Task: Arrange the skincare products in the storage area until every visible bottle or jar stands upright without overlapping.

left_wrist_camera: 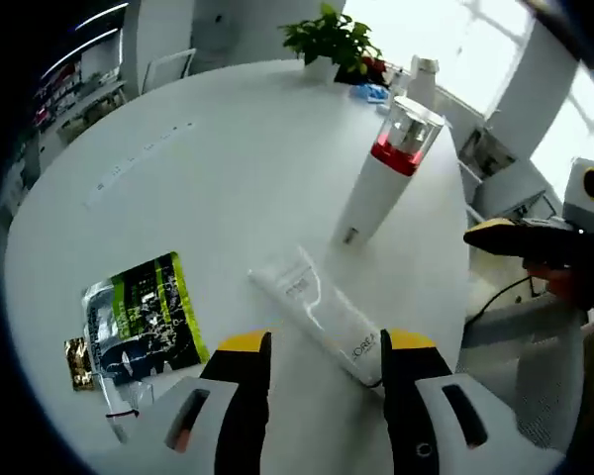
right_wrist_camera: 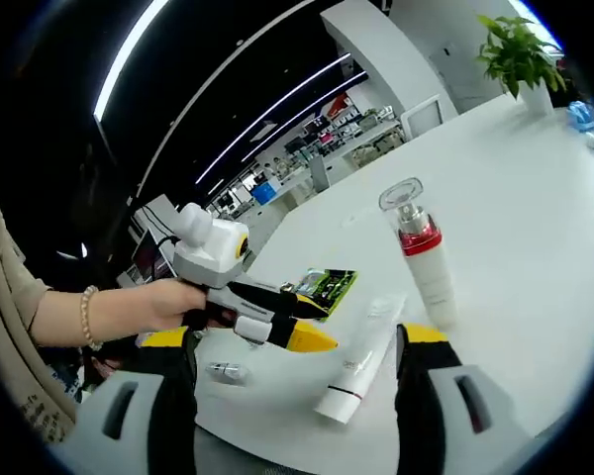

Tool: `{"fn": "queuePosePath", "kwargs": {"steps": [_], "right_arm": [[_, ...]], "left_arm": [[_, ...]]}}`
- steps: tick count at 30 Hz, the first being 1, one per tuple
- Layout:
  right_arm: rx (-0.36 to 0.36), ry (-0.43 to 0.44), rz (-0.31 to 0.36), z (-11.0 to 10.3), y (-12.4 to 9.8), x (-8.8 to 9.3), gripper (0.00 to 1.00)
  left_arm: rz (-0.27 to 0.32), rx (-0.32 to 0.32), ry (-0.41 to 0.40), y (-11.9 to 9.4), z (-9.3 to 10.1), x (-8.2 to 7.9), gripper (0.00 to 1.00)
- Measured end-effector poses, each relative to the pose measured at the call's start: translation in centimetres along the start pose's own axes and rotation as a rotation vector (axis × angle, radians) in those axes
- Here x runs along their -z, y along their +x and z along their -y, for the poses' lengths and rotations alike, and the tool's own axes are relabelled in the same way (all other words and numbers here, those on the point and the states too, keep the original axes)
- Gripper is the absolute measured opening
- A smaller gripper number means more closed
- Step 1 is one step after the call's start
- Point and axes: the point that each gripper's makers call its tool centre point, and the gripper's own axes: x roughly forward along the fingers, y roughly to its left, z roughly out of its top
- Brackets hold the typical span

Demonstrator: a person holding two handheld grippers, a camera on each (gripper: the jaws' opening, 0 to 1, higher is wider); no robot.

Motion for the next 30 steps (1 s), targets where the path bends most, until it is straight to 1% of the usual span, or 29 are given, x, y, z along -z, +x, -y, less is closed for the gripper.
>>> {"fn": "queuePosePath", "kwargs": {"steps": [3,5,6,9,11,12,13,14,16,18,20,21,26,30], "right_arm": [[-0.011,-0.016,-0.016,0.0,-0.4,0.3,0.84],[-0.018,-0.014,-0.021,0.0,-0.6,0.4,0.84],[-0.02,-0.017,-0.025,-0.1,-0.7,0.4,0.84],[-0.027,-0.025,-0.034,0.1,-1.3,0.6,0.84],[-0.031,-0.017,-0.037,0.3,-1.7,0.6,0.84],[-0.031,-0.016,-0.038,0.4,-2.0,0.7,0.84],[-0.031,-0.016,-0.041,0.5,-2.2,0.7,0.84],[-0.035,-0.017,-0.044,0.6,-2.5,0.7,0.84],[-0.04,-0.019,-0.048,0.9,-3.0,0.6,0.84],[-0.042,-0.023,-0.053,1.4,-3.5,0.6,0.84],[-0.042,-0.018,-0.056,1.9,-3.9,0.5,0.84],[-0.042,-0.017,-0.056,2.1,-4.0,0.5,0.84],[-0.041,-0.017,-0.065,3.5,-4.8,0.2,0.84],[-0.041,-0.017,-0.073,4.5,-5.1,0.2,0.84]], "left_arm": [[0.012,-0.02,-0.029,0.4,0.4,0.1,0.59],[0.016,-0.033,-0.046,0.6,0.6,0.1,0.69],[0.016,-0.041,-0.055,0.7,0.7,0.1,0.72],[0.018,-0.051,-0.071,0.9,1.1,0.0,0.76],[0.02,-0.079,-0.11,1.1,1.2,0.1,0.78],[0.03,-0.1,-0.126,1.3,1.2,0.0,0.77],[0.021,-0.113,-0.138,1.5,1.2,0.2,0.76],[0.003,-0.143,-0.165,1.6,1.1,0.6,0.73],[0.016,-0.174,-0.178,2.1,1.1,0.6,0.69],[0.011,-0.216,-0.184,2.4,0.9,0.7,0.67],[0.011,-0.231,-0.189,2.9,1.1,0.8,0.64],[0.006,-0.256,-0.201,3.3,1.1,0.9,0.63],[-0.008,-0.301,-0.228,4.6,1.2,1.4,0.57],[-0.035,-0.325,-0.221,5.2,1.3,1.9,0.54]]}}
